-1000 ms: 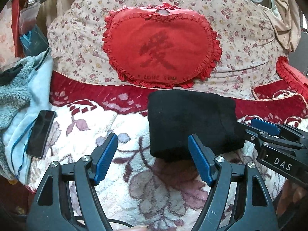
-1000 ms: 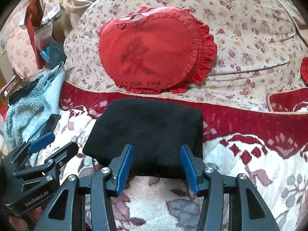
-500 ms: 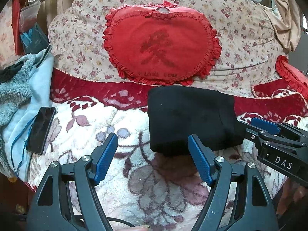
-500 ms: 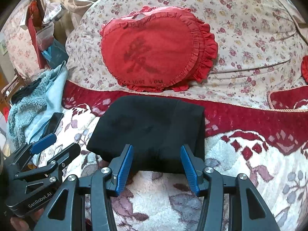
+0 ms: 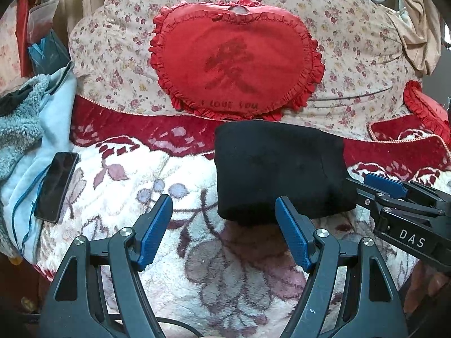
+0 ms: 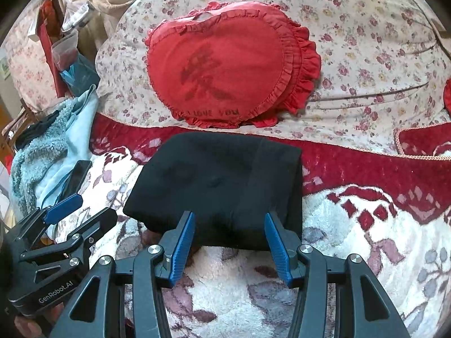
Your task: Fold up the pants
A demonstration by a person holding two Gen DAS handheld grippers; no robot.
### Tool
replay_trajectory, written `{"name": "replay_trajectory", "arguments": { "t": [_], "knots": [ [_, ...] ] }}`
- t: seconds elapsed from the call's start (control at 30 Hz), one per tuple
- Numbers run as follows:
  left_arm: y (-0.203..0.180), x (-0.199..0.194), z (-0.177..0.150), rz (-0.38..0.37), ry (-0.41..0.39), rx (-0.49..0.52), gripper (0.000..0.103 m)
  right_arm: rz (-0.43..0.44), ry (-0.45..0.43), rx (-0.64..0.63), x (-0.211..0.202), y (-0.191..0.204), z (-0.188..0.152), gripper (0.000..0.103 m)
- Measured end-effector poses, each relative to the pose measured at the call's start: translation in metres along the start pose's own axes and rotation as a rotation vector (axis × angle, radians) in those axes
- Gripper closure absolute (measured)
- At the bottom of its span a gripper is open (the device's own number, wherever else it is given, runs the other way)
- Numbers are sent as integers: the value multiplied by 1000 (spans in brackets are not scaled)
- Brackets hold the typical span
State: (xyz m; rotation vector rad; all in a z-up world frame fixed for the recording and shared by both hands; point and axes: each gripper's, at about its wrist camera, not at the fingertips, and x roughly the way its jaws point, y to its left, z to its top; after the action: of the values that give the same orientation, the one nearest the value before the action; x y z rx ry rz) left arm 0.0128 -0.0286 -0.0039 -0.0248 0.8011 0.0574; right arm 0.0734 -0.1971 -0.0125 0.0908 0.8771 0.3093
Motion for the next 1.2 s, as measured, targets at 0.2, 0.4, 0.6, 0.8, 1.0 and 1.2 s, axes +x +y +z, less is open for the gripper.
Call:
{"name": "replay_trajectory", "arguments": {
  "t": [0.2, 0.4, 0.6, 0.8, 1.0, 1.2],
  "knots": [
    [1, 3, -2, -3, 8, -2, 27, 3, 10, 2, 4, -1, -1, 53],
    [1, 4, -3, -8, 16, -3, 27, 4, 15, 1, 5, -1, -2, 53],
    [2, 4, -4, -9, 21, -5, 27, 3, 20, 1, 6, -1, -4, 53],
    [3, 4, -4, -6, 19, -1, 27, 4, 23, 0, 6, -3, -5, 53],
    [3, 4, -5, -5, 20, -1, 27, 3, 23, 0, 7, -3, -5, 53],
    [4, 2, -6, -9, 13, -6, 27, 5, 23, 2, 7, -3, -5, 53]
  ]
}}
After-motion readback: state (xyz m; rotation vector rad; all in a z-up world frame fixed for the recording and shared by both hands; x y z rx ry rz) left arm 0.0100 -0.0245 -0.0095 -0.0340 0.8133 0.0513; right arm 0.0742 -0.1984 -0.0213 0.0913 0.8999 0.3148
